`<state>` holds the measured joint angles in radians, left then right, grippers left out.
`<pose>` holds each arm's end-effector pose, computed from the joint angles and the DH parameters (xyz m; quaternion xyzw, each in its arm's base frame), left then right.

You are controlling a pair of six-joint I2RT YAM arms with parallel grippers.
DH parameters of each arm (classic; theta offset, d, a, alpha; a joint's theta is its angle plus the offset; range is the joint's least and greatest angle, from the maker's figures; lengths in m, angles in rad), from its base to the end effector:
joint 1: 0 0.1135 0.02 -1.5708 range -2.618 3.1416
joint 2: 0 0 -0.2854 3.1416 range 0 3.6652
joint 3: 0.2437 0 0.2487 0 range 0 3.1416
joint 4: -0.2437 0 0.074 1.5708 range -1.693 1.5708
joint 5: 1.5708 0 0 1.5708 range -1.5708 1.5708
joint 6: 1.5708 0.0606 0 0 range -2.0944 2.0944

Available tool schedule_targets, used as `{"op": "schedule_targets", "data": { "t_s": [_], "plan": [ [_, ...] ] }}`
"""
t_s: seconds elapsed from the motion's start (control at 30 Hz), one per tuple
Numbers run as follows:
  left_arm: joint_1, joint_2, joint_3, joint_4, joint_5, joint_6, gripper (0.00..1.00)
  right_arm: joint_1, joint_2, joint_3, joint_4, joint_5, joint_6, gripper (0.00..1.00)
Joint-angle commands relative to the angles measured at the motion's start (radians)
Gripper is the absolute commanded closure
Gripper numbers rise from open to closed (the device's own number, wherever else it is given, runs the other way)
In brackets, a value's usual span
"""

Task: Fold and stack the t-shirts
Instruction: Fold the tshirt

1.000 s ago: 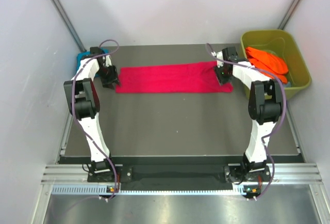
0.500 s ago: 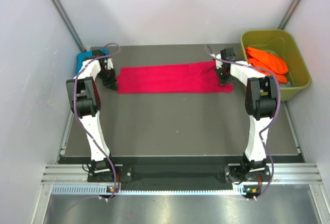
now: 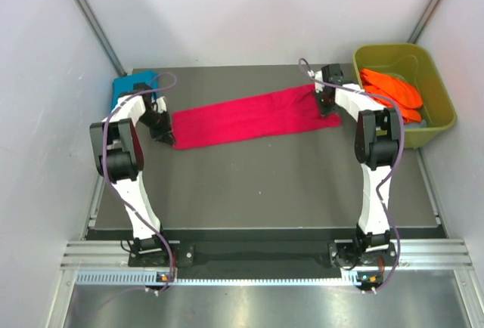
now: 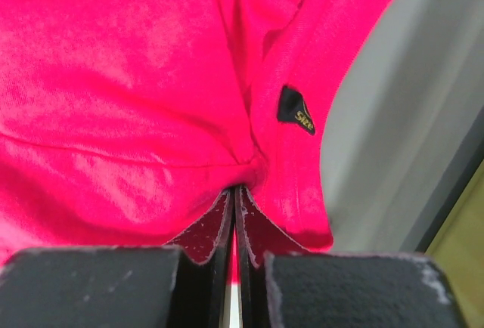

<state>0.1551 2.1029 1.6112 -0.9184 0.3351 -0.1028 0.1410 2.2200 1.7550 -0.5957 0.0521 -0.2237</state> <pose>0.4248 0.0463 0.1689 -0.1131 0.9764 -0.1641 0.0835 0.4963 0.0673 0.1689 -0.1689 0.9525 -0.0356 0.2510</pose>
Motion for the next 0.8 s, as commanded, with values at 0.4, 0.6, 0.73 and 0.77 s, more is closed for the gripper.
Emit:
{"op": "schedule_targets", "data": {
  "t_s": [0.4,0.6,0.73,0.77],
  "plan": [
    [-0.052,-0.339,-0.313,-0.043,0.114,-0.035,1.0,0.008,0.179,0.317,0.06,-0.012,0.02,1.0],
    [-0.139,-0.429,-0.436,-0.04,0.142,-0.052,1.0,0.015,0.273,0.455,0.079,-0.02,0.037,1.0],
    [-0.212,-0.487,-0.507,-0.033,0.163,-0.067,1.0,0.023,0.332,0.552,0.079,-0.023,0.053,1.0],
    [-0.23,-0.494,-0.519,-0.031,0.165,-0.072,1.0,0.026,0.339,0.561,0.085,-0.023,0.058,1.0]
  ]
}}
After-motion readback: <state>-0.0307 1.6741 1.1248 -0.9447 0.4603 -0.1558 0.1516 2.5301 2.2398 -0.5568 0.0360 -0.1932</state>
